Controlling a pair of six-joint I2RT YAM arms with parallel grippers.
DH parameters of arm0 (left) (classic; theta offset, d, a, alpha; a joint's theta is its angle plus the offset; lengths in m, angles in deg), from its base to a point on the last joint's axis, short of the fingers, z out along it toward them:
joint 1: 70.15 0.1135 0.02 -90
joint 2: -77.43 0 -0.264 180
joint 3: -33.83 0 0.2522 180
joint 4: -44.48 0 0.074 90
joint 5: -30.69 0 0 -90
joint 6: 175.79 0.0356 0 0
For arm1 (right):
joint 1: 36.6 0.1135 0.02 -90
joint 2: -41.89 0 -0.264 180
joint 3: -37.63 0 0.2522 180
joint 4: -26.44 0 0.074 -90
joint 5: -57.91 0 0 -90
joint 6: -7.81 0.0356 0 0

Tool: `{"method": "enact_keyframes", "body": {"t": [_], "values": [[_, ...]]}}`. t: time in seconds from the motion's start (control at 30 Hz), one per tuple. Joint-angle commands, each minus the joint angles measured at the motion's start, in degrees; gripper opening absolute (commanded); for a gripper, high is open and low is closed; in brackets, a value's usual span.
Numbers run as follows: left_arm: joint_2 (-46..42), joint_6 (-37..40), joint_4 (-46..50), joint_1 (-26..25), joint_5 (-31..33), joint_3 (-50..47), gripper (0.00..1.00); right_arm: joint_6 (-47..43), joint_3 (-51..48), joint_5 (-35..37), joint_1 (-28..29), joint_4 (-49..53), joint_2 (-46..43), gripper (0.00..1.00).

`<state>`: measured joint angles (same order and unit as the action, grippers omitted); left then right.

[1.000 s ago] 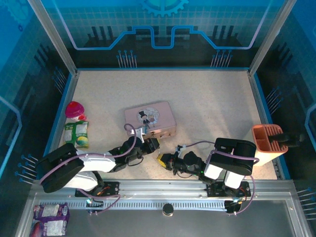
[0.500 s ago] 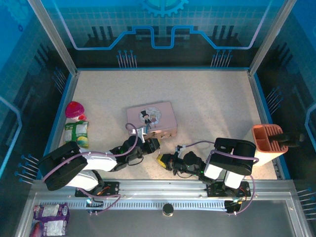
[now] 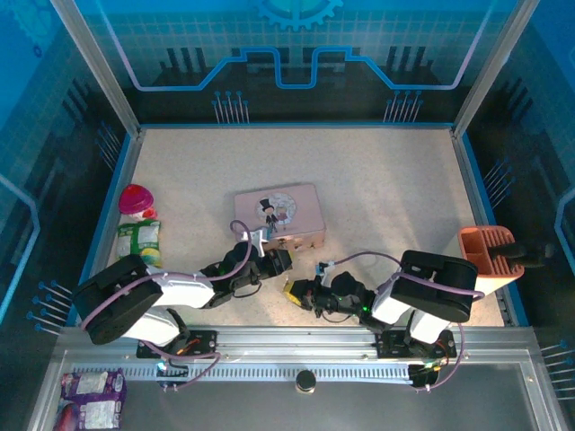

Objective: Unlock the padlock with the key

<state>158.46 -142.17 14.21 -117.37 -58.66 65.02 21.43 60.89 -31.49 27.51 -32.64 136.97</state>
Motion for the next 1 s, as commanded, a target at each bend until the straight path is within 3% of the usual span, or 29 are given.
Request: {"method": "enact_keyframes", "body": {"t": [0.0,0.3,0.97], "values": [[0.1,0.4,-8.9,0.1,-5.4,2.7,0.1,-1.4,0.9,-1.3,-0.6,0.2,1.0,0.0],[0.0,1.4,-9.0,0.1,-5.9,2.2,0.1,0.9,-0.2,-0.6,-0.1,-8.7,7.1,0.0],[-1.7,5.7,-3.8,0.8,-7.7,1.2,0.1,-0.5,-0.1,-0.3,-0.2,-4.0,2.7,0.0]]}}
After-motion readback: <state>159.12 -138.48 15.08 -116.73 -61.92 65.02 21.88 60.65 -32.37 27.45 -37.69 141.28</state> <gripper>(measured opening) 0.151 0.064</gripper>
